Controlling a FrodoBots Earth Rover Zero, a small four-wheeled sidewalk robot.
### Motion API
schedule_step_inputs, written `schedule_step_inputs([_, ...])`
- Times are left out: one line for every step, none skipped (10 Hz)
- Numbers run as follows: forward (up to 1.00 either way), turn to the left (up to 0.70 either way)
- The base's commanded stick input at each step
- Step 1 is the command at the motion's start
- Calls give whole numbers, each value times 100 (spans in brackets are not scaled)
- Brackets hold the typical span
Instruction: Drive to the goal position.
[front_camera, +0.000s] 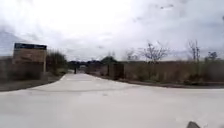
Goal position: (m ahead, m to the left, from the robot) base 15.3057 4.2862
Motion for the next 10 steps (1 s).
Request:
schedule_step_inputs([100,0])
schedule_step_inputs([100,0])
schedule_step_inputs([100,0])
schedule_step_inputs([100,0])
schedule_step_inputs([100,0])
schedule_step_inputs([100,0])
schedule_step_inputs([100,0])
schedule_step_inputs([100,5])
schedule_step_inputs([100,28])
schedule_step_inputs([100,40])
